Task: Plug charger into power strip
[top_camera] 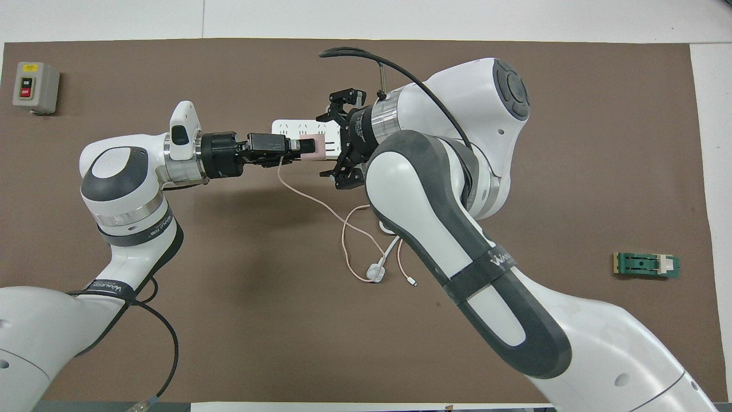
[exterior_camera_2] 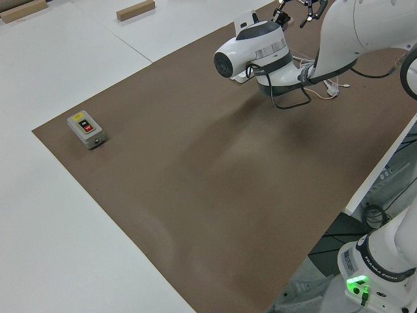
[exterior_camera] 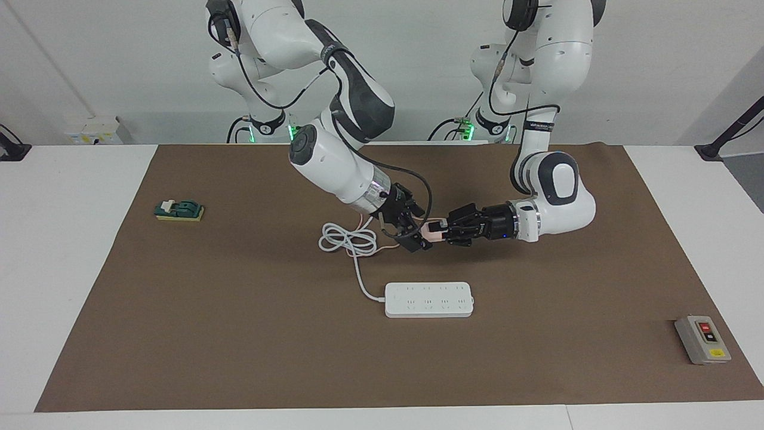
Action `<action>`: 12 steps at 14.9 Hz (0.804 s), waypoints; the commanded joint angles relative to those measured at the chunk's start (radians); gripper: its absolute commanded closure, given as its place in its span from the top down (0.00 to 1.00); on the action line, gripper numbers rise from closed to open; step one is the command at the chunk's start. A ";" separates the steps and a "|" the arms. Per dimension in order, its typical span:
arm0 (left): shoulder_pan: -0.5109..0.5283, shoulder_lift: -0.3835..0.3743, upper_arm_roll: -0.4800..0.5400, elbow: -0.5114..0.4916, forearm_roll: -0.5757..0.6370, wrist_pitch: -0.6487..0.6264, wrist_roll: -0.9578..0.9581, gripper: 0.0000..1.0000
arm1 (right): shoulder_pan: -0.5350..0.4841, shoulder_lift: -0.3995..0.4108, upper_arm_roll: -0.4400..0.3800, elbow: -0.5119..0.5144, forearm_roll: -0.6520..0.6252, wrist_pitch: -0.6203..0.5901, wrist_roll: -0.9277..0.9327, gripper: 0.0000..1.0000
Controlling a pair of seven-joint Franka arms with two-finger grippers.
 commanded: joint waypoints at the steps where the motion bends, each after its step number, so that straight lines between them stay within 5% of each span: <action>1: 0.040 0.023 0.004 0.055 0.041 -0.001 -0.023 0.00 | -0.052 -0.014 0.003 0.017 0.012 -0.042 0.003 1.00; 7: 0.062 0.009 0.006 0.239 0.344 0.104 -0.353 0.00 | -0.155 -0.082 0.000 0.026 -0.089 -0.126 -0.010 1.00; 12: 0.045 -0.043 0.001 0.277 0.623 0.164 -0.530 0.00 | -0.230 -0.146 -0.002 0.026 -0.192 -0.229 -0.212 1.00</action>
